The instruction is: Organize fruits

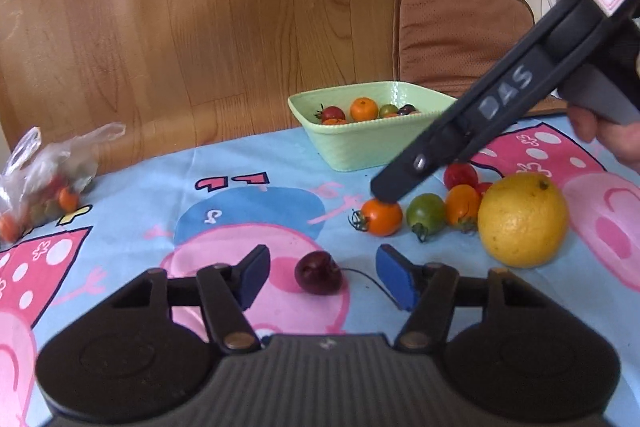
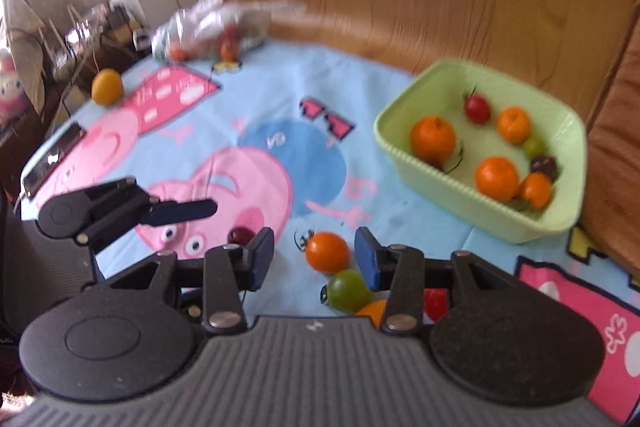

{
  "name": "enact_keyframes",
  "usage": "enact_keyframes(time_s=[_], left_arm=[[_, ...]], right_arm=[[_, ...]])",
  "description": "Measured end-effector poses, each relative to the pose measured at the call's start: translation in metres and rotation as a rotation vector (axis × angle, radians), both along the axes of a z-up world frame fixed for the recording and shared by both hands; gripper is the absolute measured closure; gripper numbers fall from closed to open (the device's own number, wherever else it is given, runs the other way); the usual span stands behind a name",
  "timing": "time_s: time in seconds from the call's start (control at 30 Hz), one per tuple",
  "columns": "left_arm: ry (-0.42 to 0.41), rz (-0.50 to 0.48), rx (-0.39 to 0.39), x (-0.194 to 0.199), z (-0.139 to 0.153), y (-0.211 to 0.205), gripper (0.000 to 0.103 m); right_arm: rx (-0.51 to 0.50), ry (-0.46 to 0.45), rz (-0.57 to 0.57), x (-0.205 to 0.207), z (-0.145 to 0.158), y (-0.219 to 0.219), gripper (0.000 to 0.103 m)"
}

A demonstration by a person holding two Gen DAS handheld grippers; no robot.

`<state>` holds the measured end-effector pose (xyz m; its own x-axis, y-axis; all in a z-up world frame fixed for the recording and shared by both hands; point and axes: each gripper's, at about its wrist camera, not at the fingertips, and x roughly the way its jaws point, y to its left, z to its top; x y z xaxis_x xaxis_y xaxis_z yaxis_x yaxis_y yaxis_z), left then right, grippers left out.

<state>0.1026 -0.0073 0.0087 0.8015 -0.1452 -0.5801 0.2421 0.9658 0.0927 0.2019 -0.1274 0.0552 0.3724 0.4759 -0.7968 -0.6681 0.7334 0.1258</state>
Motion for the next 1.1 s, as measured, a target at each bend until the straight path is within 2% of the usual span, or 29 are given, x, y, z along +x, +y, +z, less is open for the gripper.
enact_keyframes(time_s=[0.07, 0.13, 0.17, 0.2, 0.27, 0.37, 0.5, 0.63, 0.77, 0.9, 1.03, 1.1], left_arm=[[0.016, -0.007, 0.006, 0.005, -0.004, 0.002, 0.053], [0.041, -0.015, -0.01, 0.009, -0.009, 0.005, 0.067], [0.032, -0.004, -0.005, 0.009, -0.011, 0.006, 0.071], [0.028, 0.002, -0.001, 0.009, -0.012, 0.007, 0.073], [0.034, 0.013, -0.041, 0.005, -0.008, 0.012, 0.073], [0.008, 0.03, -0.083, -0.015, 0.0, 0.017, 0.074], [-0.001, 0.022, -0.129, -0.055, 0.008, 0.019, 0.073], [0.0, -0.005, -0.166, -0.089, 0.008, 0.011, 0.073], [0.011, -0.07, -0.156, -0.099, 0.005, -0.015, 0.073], [0.031, -0.13, -0.128, -0.098, -0.003, -0.045, 0.073], [0.045, -0.144, -0.11, -0.092, -0.011, -0.068, 0.073], [0.024, -0.134, -0.068, -0.092, -0.013, -0.079, 0.072]], right_arm=[[-0.055, 0.02, 0.032, 0.003, -0.009, 0.009, 0.056], [-0.117, 0.027, 0.063, 0.006, -0.016, 0.018, 0.056], [-0.141, 0.022, 0.074, 0.006, -0.02, 0.021, 0.056], [-0.158, 0.018, 0.084, 0.005, -0.024, 0.024, 0.059], [-0.176, -0.006, 0.101, 0.003, -0.025, 0.028, 0.071], [-0.127, -0.06, 0.114, -0.015, -0.01, 0.025, 0.071], [-0.013, -0.142, 0.182, -0.069, 0.016, 0.01, 0.071], [0.072, -0.154, 0.202, -0.121, 0.014, -0.021, 0.071], [0.098, -0.121, 0.116, -0.146, -0.002, -0.053, 0.071], [0.116, -0.109, -0.034, -0.158, -0.014, -0.1, 0.071], [0.097, -0.16, -0.208, -0.155, -0.02, -0.143, 0.071], [0.09, -0.187, -0.256, -0.155, -0.024, -0.155, 0.071]])
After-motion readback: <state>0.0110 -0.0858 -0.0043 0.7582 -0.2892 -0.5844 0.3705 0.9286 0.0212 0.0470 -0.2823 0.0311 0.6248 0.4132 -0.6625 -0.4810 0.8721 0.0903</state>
